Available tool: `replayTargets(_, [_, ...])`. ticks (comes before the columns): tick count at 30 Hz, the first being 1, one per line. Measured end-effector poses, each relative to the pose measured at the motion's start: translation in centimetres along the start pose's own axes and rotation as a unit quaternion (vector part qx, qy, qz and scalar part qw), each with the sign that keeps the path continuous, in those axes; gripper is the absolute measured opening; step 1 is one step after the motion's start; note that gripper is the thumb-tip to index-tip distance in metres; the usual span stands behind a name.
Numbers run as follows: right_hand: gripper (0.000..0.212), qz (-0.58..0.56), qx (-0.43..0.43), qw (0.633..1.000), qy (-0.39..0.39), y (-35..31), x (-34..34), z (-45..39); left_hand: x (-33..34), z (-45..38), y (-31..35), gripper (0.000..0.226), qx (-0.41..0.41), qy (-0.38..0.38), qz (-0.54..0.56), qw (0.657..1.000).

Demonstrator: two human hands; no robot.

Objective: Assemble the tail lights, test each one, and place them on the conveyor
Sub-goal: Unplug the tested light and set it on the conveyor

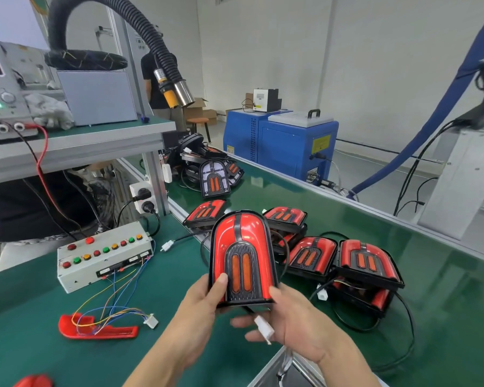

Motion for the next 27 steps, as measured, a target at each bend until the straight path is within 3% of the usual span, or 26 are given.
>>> replayTargets(5, [0.044,-0.077,-0.088,0.961,0.252,-1.4,-1.4,-0.6,3.2,-2.6,2.8,0.018,0.065,-0.022,-0.106,0.992])
replayTargets(7, [0.032,-0.154,-0.124,0.932,0.304,-2.2,-2.0,-0.9,5.3,-4.2,4.0,0.025,0.062,-0.037,-0.08,0.994])
replayTargets(11, [0.03,-0.248,-0.168,0.871,0.39,-4.5,-4.0,-1.6,9.1,-6.0,5.1,0.038,0.027,-0.05,-0.027,0.998])
replayTargets(16, [0.031,-0.219,-0.156,0.807,0.526,-5.5,-7.3,-2.9,8.5,-4.8,3.3,0.048,0.011,-0.035,-0.099,0.994])
replayTargets(22, [0.022,-0.141,-0.165,0.793,0.569,-4.9,-8.0,-3.9,5.5,-1.5,0.4,0.035,-0.019,-0.03,-0.098,0.995])
replayTargets(25, [0.043,-0.169,-0.157,0.79,0.569,-4.9,-8.1,-3.5,4.5,-0.3,-0.3,0.046,-0.018,-0.032,-0.088,0.995])
replayTargets(27, [0.044,-0.158,-0.157,0.783,0.581,-5.0,-8.6,-3.0,4.1,0.3,-0.4,0.053,-0.015,-0.035,-0.084,0.996])
Point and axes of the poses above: each hand's wrist, its own z-axis away from the middle knuckle, its own x-axis out of the palm, y = z × x, the point moved 5 cm from there along -z, towards the middle knuckle, and after that the axes turned 11 degrees about y, right-handed, at the moved point
